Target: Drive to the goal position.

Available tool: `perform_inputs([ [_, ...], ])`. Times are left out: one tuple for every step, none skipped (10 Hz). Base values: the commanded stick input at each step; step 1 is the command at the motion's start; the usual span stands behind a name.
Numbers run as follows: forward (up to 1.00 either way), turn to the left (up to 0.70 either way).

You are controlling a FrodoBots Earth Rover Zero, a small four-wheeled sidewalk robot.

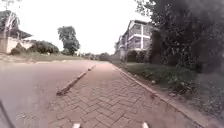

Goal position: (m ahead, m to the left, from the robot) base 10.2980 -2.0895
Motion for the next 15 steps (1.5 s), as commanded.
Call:
perform_inputs([
  [0.50, 0.00],
  [0.50, 0.00],
  [0.50, 0.00],
  [0.50, 0.00],
  [0.50, 0.00],
  [0.50, 0.00],
  [0.50, 0.00],
  [0.50, 0.00],
  [0.50, 0.00],
  [0.50, 0.00],
  [0.50, 0.00],
  [0.50, 0.00],
  [0.50, 0.00],
  [0.50, 0.00],
  [0.50, 0.00],
])
